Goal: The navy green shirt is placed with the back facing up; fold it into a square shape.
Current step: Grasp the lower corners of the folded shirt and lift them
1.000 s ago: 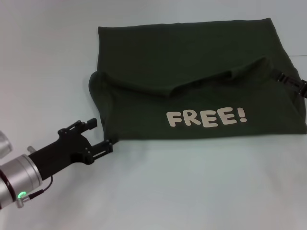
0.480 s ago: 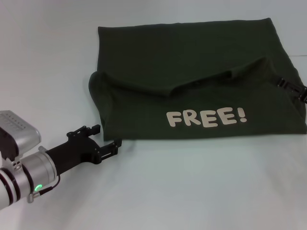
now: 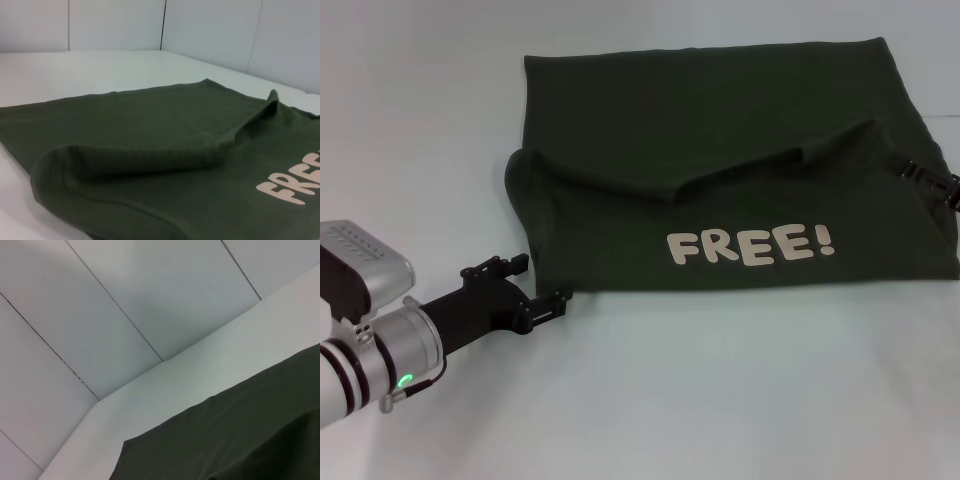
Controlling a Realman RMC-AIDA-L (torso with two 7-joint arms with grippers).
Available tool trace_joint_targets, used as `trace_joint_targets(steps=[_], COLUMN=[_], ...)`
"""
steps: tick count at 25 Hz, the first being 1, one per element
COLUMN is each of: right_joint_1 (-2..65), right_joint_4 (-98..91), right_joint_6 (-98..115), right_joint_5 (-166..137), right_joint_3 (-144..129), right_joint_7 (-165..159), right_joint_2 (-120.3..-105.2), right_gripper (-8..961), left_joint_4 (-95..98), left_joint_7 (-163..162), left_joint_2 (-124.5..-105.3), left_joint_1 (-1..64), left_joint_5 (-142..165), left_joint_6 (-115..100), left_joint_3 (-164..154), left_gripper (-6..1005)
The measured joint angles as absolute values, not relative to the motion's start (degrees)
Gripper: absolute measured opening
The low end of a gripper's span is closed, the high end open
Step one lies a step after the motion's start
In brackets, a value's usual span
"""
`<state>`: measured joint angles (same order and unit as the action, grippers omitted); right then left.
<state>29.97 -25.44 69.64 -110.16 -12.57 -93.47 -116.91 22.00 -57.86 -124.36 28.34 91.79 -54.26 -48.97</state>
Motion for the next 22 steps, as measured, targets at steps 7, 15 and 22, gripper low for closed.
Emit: trace_joint_targets(steps=[7, 15, 22], right_joint_1=[29.96, 29.46, 29.04], right_joint_4=[-25.34, -25.22, -25.22], right_joint_6=[69.51, 69.56, 69.97], right_joint_5=[-110.11, -110.11, -110.12], right_joint_3=[-12.57, -12.57, -12.57], right_joint_7=[-93.54, -93.54, -93.52], right_joint_2=[-116.80, -116.79, -116.79], right_gripper=[898, 899, 898], left_joint_4=[21.96, 22.32, 22.52], left_joint_7=[-57.87, -58.16, -58.17], left_joint_2=[-124.36, -124.28, -124.11], left_joint_1=[28.48, 28.19, 28.15], left_joint_5=[91.86, 91.89, 91.57], left_joint_6=[-54.19, -56.10, -56.53], left_joint_3=[-49.55, -51.86, -51.78], left_gripper=[799, 797, 695])
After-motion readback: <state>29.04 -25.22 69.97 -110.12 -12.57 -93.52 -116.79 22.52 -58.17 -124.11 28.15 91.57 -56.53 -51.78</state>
